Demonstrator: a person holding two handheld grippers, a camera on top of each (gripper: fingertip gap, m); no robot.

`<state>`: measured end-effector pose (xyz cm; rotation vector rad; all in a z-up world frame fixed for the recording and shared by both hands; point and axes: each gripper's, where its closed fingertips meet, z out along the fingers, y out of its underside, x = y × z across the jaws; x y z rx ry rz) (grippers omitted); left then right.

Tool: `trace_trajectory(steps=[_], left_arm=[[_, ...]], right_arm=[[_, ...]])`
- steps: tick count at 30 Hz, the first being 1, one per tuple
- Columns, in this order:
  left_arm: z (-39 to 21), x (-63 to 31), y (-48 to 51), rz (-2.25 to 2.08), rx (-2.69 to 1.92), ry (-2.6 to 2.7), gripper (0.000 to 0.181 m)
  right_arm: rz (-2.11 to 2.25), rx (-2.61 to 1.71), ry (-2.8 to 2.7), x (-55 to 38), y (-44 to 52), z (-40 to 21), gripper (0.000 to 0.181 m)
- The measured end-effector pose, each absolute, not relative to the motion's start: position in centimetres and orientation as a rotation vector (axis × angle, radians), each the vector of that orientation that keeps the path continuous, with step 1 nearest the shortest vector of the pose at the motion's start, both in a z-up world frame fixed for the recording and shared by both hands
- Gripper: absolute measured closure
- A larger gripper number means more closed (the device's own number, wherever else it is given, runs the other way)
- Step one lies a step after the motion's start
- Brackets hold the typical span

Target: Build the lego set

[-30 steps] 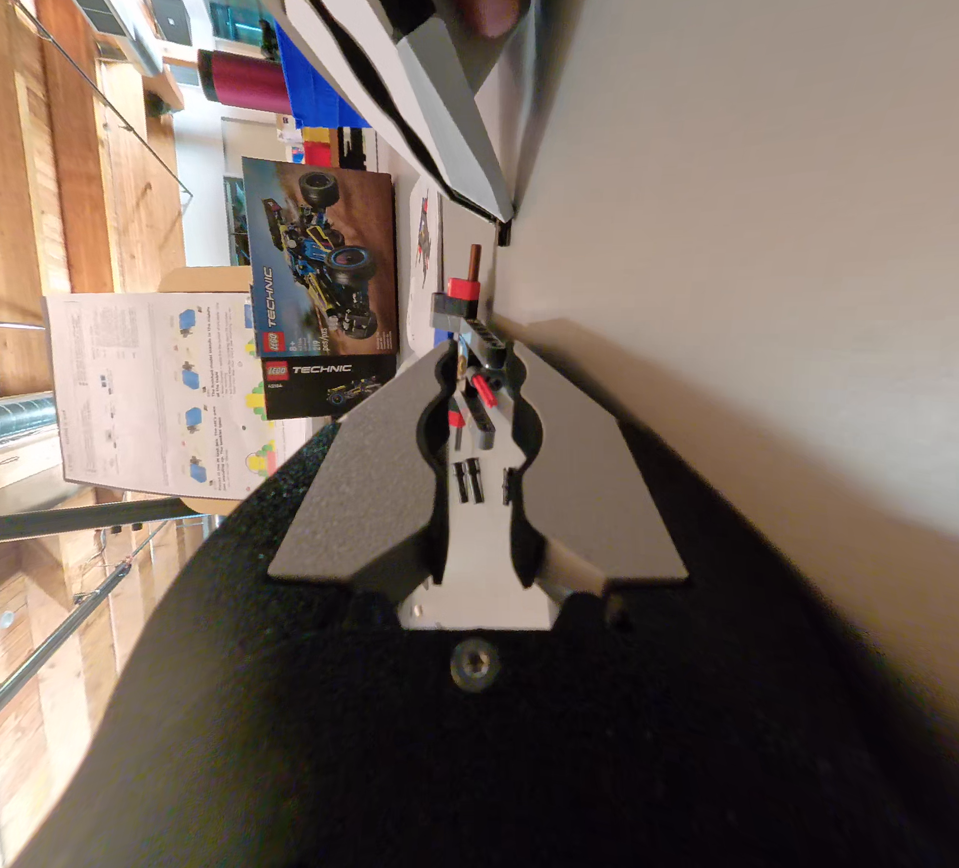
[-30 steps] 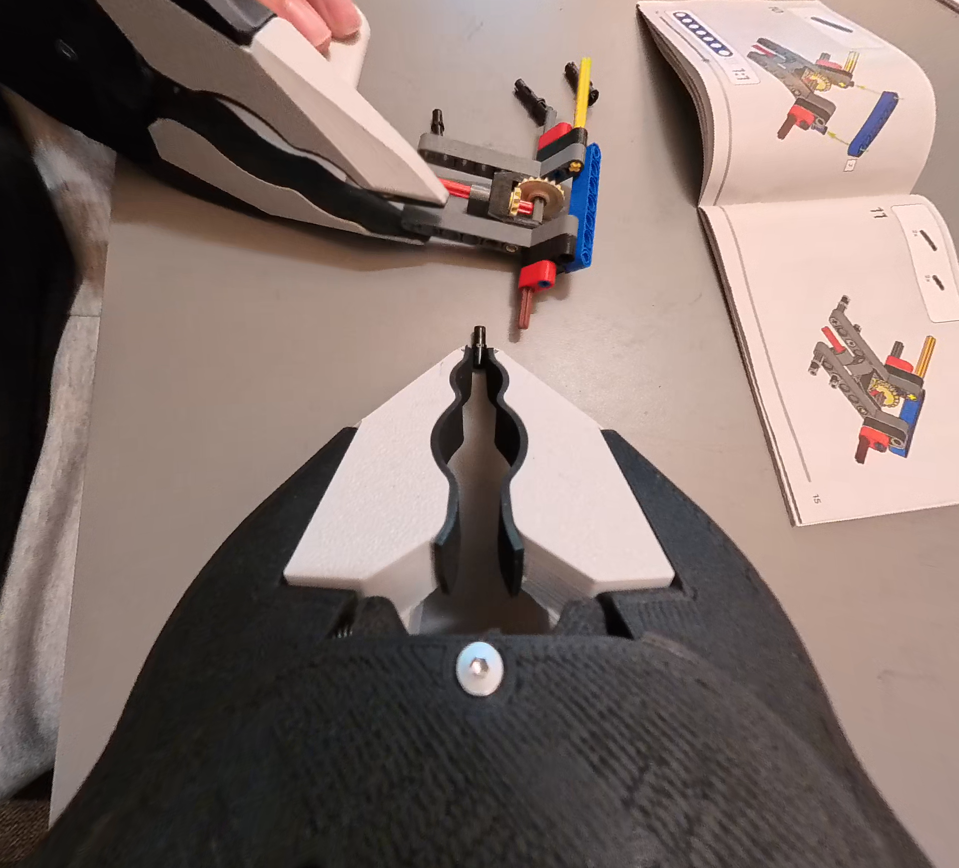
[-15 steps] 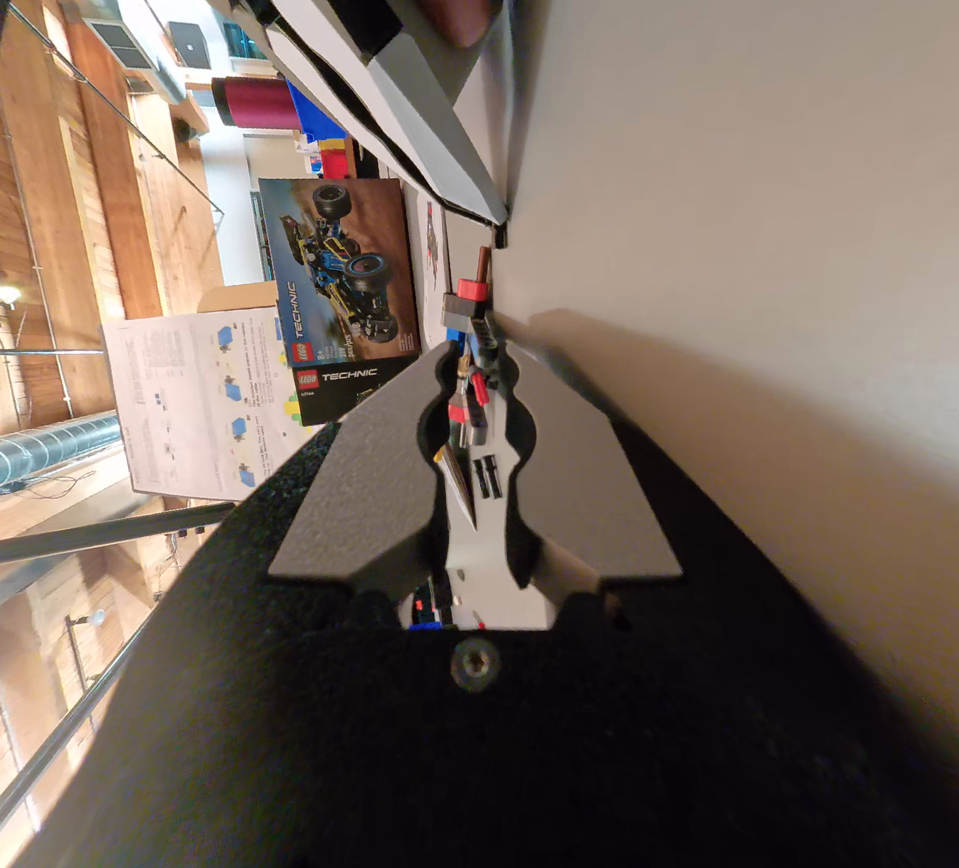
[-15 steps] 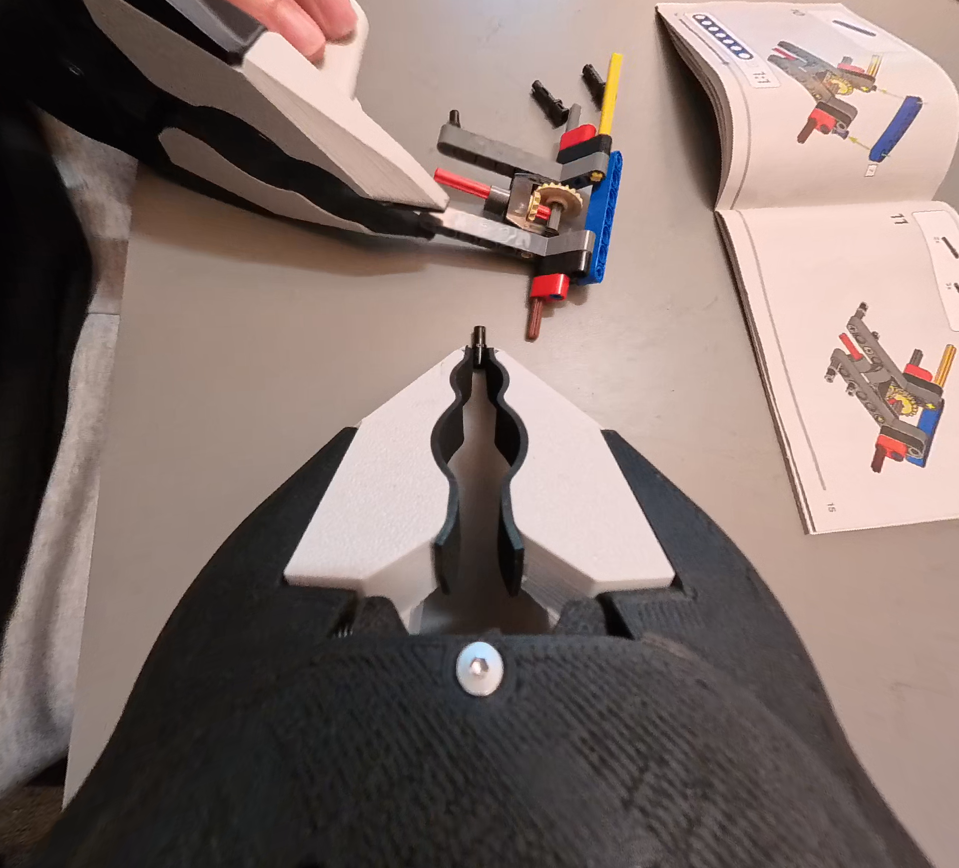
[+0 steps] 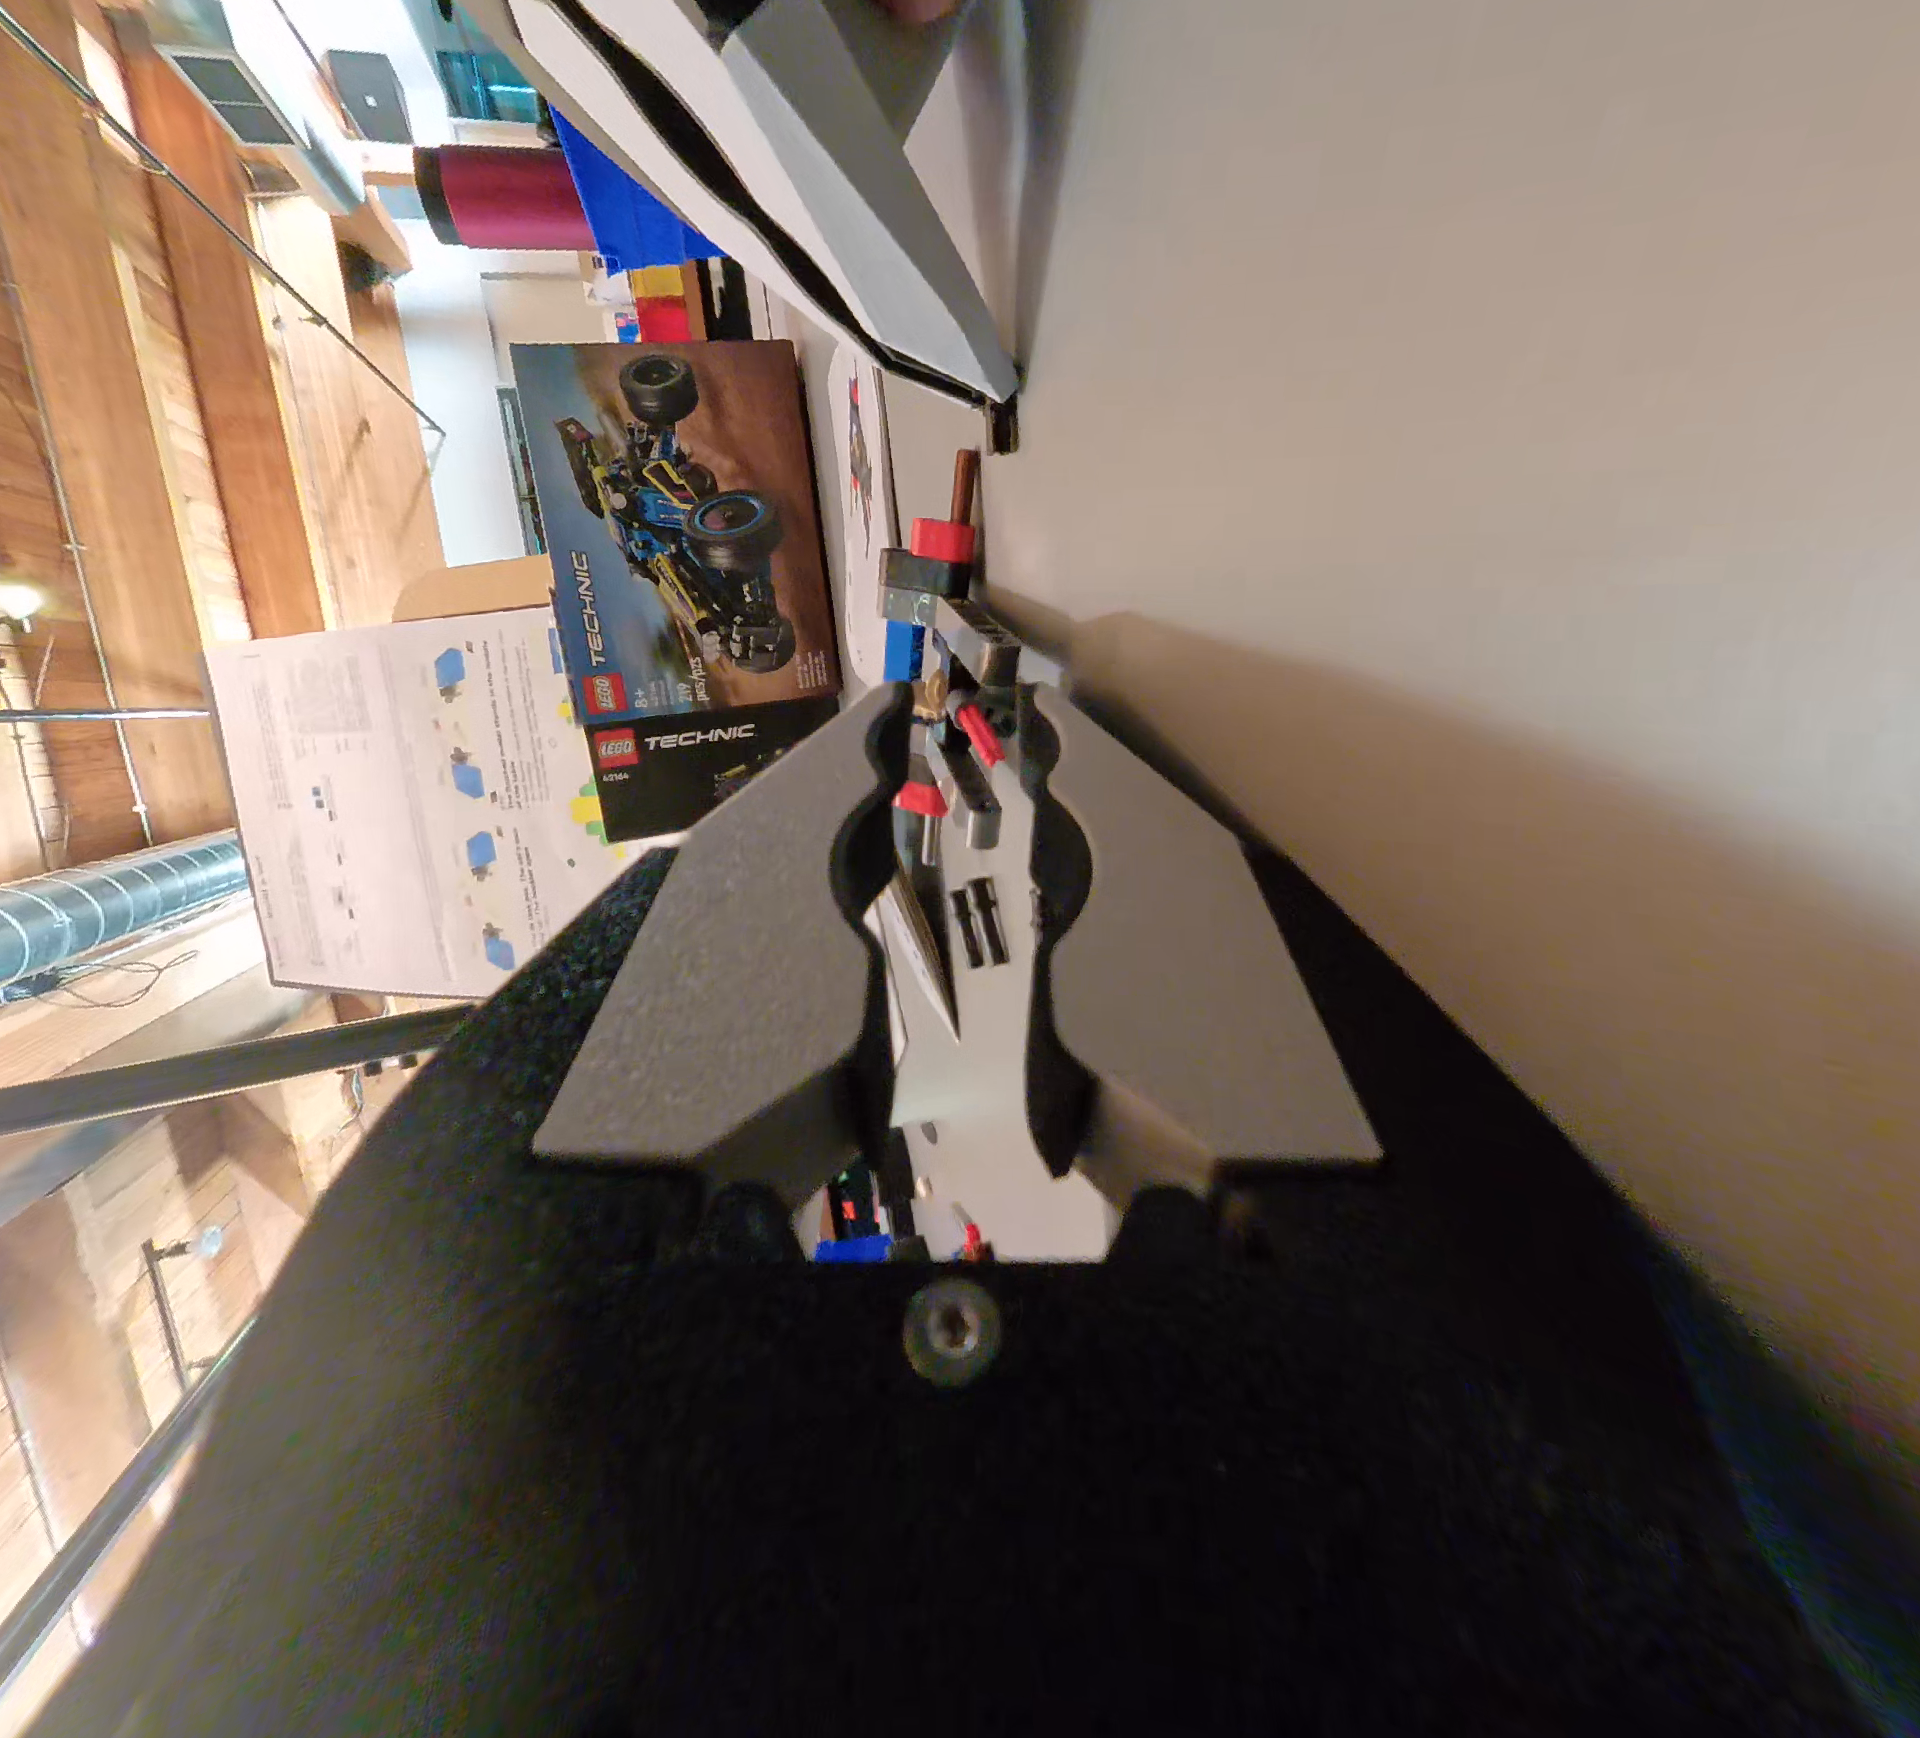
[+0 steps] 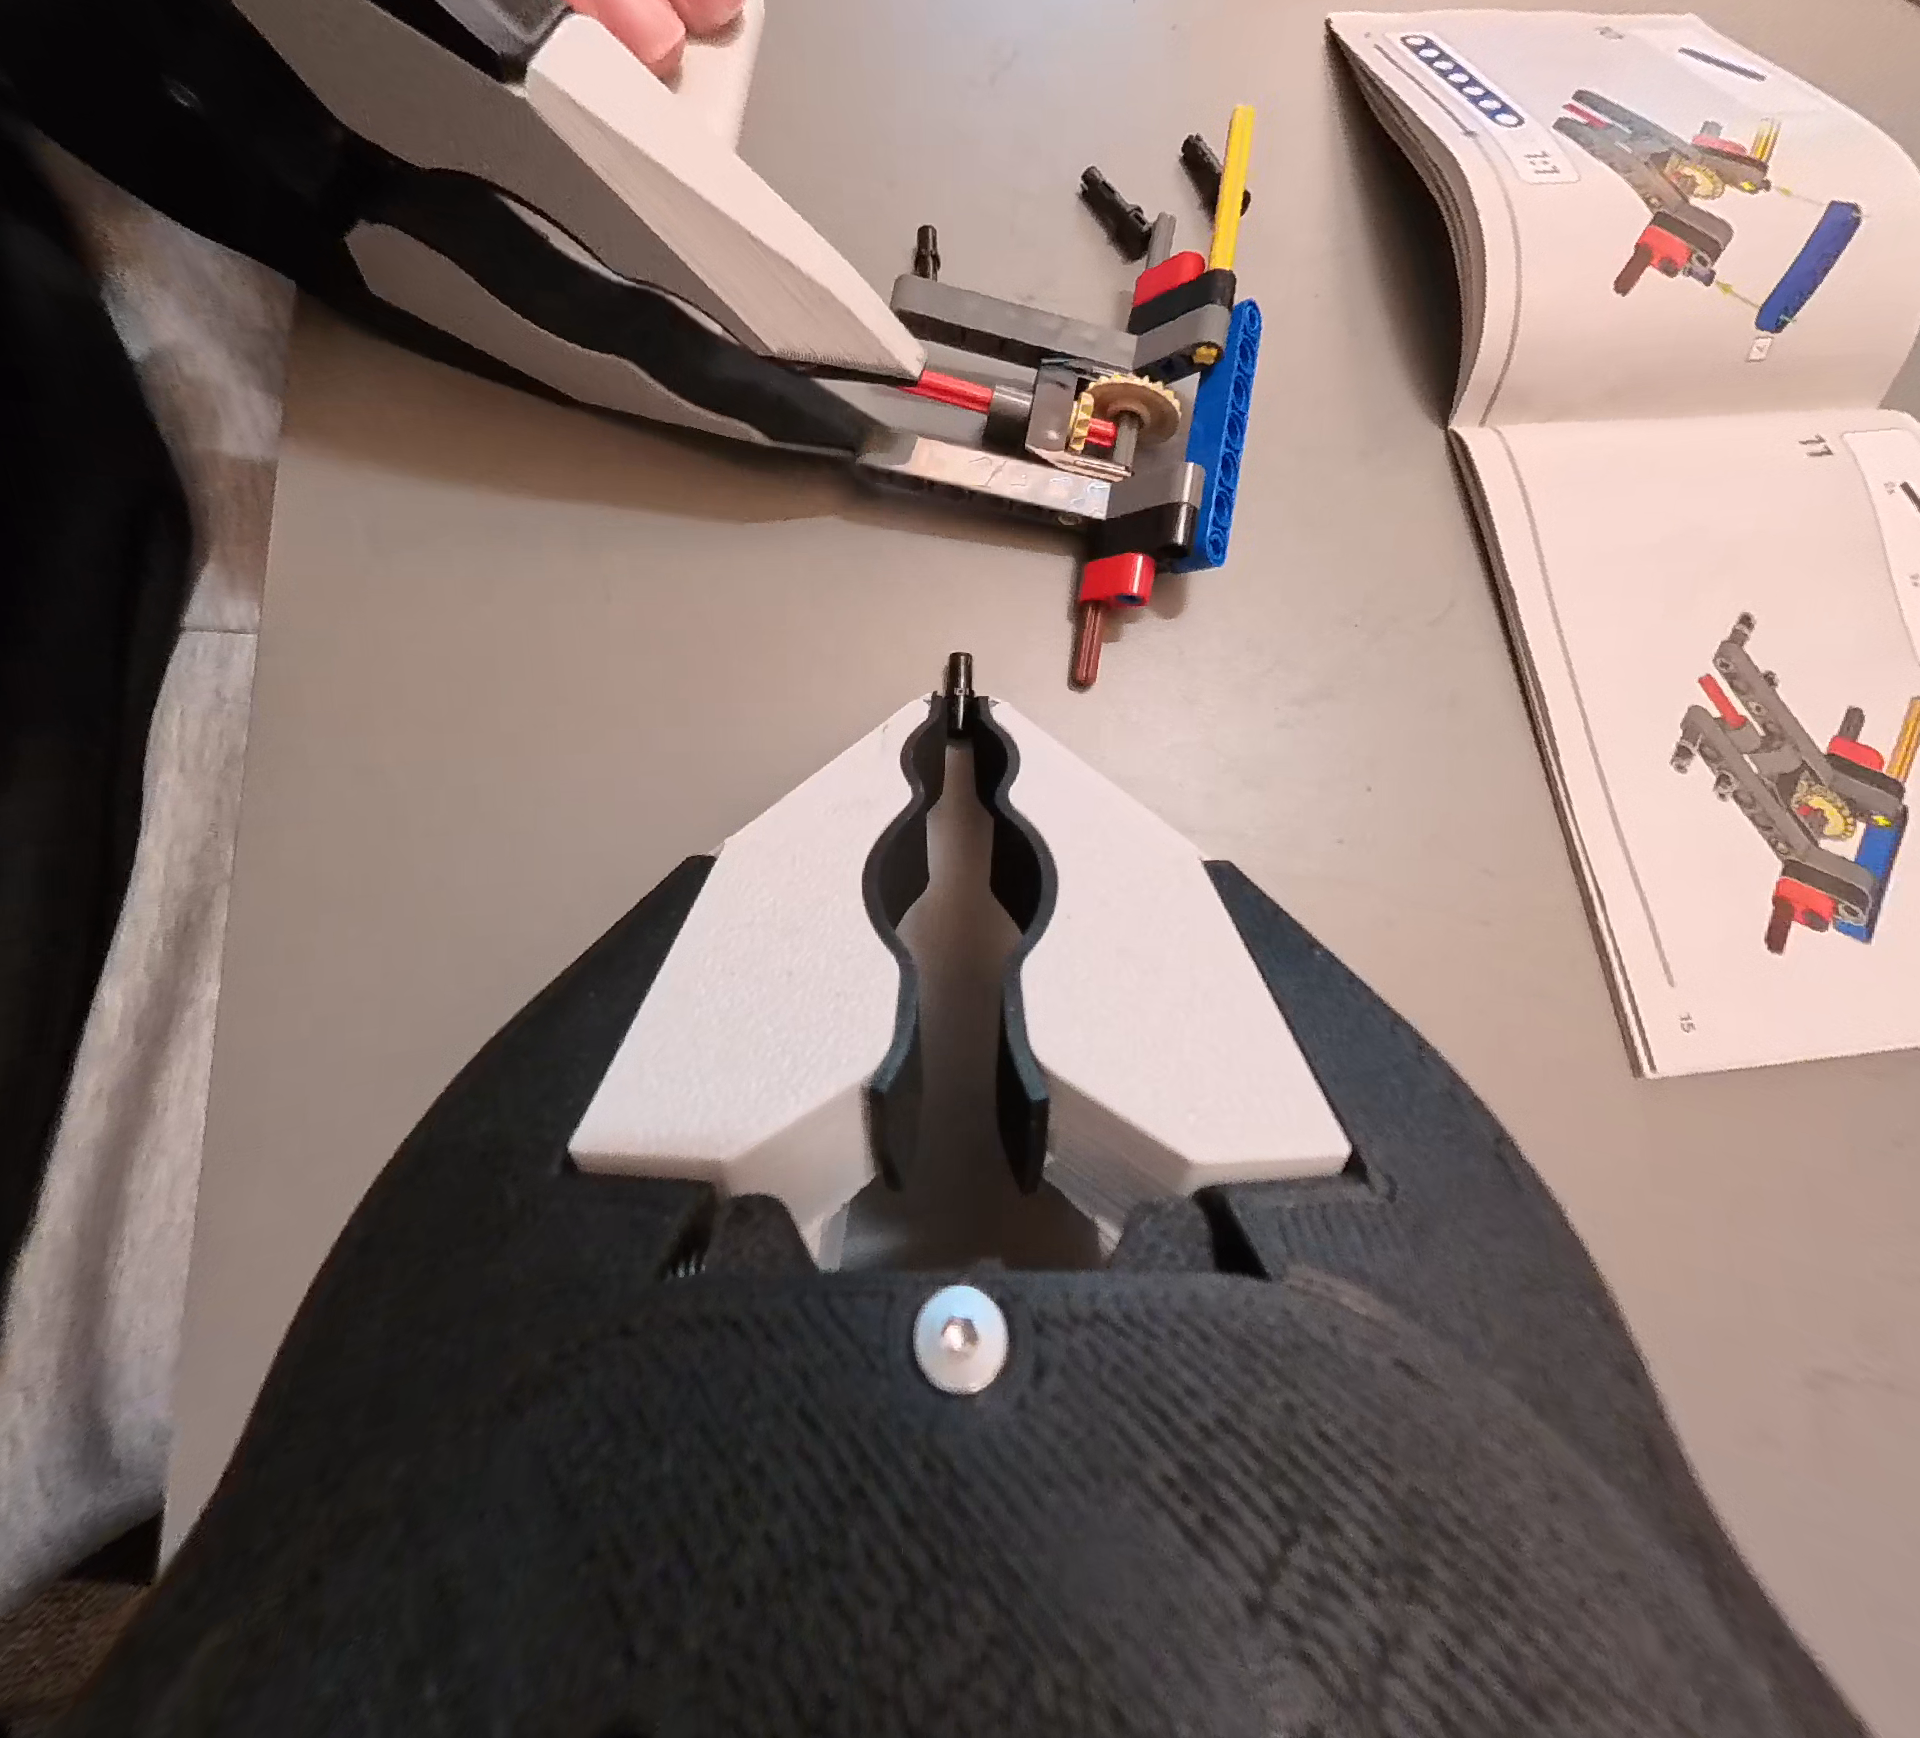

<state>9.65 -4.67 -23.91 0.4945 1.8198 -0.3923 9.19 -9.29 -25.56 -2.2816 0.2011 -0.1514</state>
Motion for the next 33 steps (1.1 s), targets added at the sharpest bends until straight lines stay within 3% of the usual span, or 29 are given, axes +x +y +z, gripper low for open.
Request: trace_trajectory(steps=[14,18,29,33], left_arm=[[-23.99,9.61,-5.36,-0.402,0.546,1.807,0.169],[-24.13,9.72,-5.33,-0.407,0.536,1.804,0.181],[-23.88,9.70,-5.23,-0.453,0.520,1.786,0.181],[-24.23,9.25,-5.31,-0.473,0.526,1.841,0.168]], right_arm=[[-0.145,-2.281,0.205,9.17,-9.21,-25.55,0.179],[-0.139,-2.280,0.208,9.17,-9.21,-25.55,0.179],[-0.140,-2.281,0.207,9.18,-9.20,-25.55,0.179],[-0.128,-2.280,0.208,9.12,-9.22,-25.54,0.178]])
